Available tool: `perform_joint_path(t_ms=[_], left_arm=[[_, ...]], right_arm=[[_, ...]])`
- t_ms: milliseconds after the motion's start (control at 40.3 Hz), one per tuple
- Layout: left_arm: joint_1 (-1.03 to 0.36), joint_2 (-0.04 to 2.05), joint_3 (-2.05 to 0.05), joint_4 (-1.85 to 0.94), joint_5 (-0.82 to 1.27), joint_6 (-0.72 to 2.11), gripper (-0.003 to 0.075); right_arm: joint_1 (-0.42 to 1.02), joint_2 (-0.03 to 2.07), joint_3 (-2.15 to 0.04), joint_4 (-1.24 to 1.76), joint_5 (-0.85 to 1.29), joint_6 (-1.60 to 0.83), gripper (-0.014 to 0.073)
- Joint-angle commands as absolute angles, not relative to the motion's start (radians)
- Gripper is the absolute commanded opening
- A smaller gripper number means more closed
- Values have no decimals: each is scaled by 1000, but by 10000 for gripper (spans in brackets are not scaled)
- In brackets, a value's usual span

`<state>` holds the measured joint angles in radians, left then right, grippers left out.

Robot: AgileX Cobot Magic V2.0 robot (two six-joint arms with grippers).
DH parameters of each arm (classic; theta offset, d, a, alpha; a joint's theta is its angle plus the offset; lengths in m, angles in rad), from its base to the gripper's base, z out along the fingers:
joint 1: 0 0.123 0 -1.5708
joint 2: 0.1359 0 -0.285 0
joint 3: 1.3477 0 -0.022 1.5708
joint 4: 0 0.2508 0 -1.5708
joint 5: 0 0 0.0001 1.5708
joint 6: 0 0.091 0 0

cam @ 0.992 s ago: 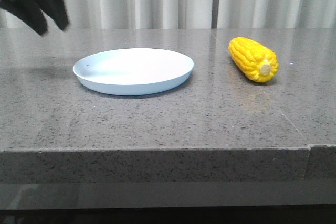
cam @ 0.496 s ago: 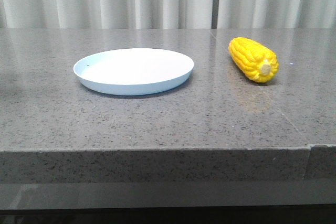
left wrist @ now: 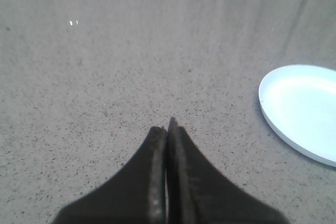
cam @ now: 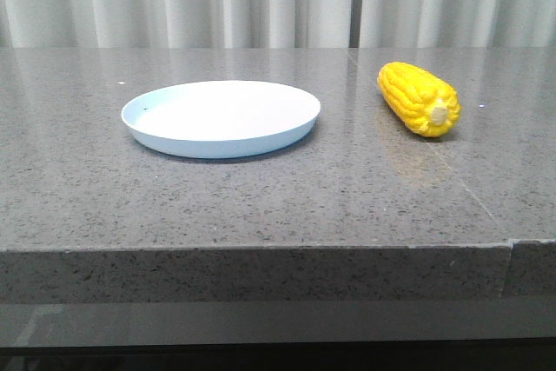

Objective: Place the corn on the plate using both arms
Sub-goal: 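Lower the right gripper over the yellow corn cob and close on it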

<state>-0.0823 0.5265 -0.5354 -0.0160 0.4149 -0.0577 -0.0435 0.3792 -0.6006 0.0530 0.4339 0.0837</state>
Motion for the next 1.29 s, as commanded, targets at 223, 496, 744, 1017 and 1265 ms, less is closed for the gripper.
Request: perform_joint_path(t_ms=[223,496,744,1017,1265], left_arm=[[-91,217,-417,27,358,-56,-20],[-91,153,-405,27,389,-56,-20],[-89,153,-389,27,387,-56,-20],[-89,153,-389,27,387,-56,-20],[-89,153,-389,27,387,-56,-20]], right_arm=[[-49,393,-634,53,356,74,621],[-49,393,-634,53,348,74,621],[-49,452,-640,71,348,74,621],[-45,756,-777,118,402,74,621],[-6,1085,-992,232,553,74,621]])
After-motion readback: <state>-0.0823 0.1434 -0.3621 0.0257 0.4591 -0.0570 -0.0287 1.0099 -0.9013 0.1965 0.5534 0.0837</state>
